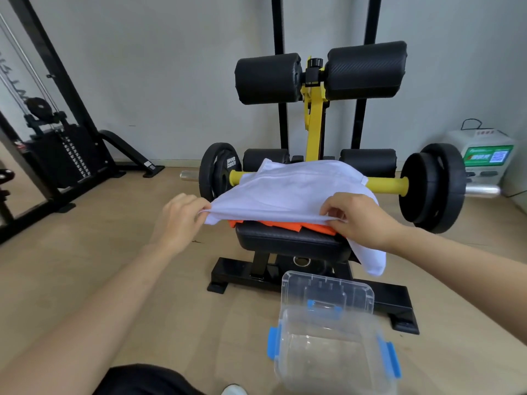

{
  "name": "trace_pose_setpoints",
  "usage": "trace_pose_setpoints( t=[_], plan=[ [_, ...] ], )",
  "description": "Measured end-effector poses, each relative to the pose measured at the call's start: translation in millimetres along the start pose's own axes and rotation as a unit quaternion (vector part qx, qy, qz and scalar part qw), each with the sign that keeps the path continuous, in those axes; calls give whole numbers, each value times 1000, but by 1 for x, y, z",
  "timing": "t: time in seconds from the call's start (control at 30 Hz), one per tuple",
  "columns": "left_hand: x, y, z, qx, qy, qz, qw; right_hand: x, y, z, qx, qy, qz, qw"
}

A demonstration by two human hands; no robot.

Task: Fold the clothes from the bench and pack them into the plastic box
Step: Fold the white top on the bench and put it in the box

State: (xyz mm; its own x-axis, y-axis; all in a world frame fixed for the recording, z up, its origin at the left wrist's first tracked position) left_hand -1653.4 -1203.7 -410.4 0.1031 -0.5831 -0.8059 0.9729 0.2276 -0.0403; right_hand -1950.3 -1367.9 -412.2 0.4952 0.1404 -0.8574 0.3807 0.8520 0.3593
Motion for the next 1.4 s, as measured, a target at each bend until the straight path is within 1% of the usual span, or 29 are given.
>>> trace_pose_setpoints(
  t=[0.07, 0.13, 0.2, 0.3, 0.43, 0.53, 0.6, 0.67, 0.8, 0.87, 0.93, 1.0, 1.07, 1.13, 1.23, 1.33, 1.4],
  plan=[
    [-5, 7, 1, -15, 1, 17, 1000, 7, 6, -3, -17, 38, -4, 999],
    [2, 7, 0, -27, 44, 27, 998, 11, 9, -7, -26, 71, -9, 997],
    [10, -3, 0, -14, 80, 35, 996, 9, 9, -12, -31, 75, -18, 997],
    [12, -28, 6, 19, 84, -21, 996, 5, 2, -27, -42, 35, -64, 996],
    [18, -68, 6, 79, 113, -102, 985, 8, -14, -57, -15, -16, -123, 992],
    [25, -87, 3, 116, 110, -128, 979, 15, -28, -76, 15, -38, -163, 986],
    [31, -100, 0, 141, 114, -122, 976, 18, -35, -83, 37, -53, -176, 982],
    [35, -109, -1, 154, 121, -108, 975, 23, -40, -86, 51, -60, -159, 984],
    [33, -110, 0, 162, 122, -125, 971, 19, -55, -88, 94, -57, -42, 993],
    [30, -107, 1, 169, 116, -133, 970, 10, -61, -92, 88, -46, -4, 995],
    [27, -103, 3, 147, 113, -148, 971, -3, -65, -97, 81, -35, 14, 996],
    [25, -98, 5, 89, 122, -192, 970, -16, -71, -101, 96, -27, 31, 995],
    [25, -94, 7, 18, 139, -268, 953, -28, -78, -103, 130, -30, 64, 989],
    [22, -92, 9, -32, 131, -336, 932, -39, -86, -102, 162, -59, 102, 980],
    [10, -95, 16, -60, 97, -386, 915, -49, -95, -98, 193, -93, 164, 963],
    [-2, -100, 27, -73, 63, -402, 910, -58, -97, -92, 202, -111, 207, 951],
    [-8, -101, 39, -83, 34, -402, 911, -66, -98, -84, 202, -139, 223, 944]
  ],
)
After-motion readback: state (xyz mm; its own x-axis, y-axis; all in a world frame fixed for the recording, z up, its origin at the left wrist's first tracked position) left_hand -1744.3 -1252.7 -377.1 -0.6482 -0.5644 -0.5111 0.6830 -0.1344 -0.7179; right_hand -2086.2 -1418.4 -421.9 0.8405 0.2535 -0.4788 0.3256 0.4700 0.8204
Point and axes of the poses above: each hand's wrist, its own z-axis towards the middle knuckle, its own x-axis out of the palm, y = z × x, the point moved 8 cm from there along z, towards the middle knuckle, and after that the axes turned 1 degree about x, right-handed, at the moved point
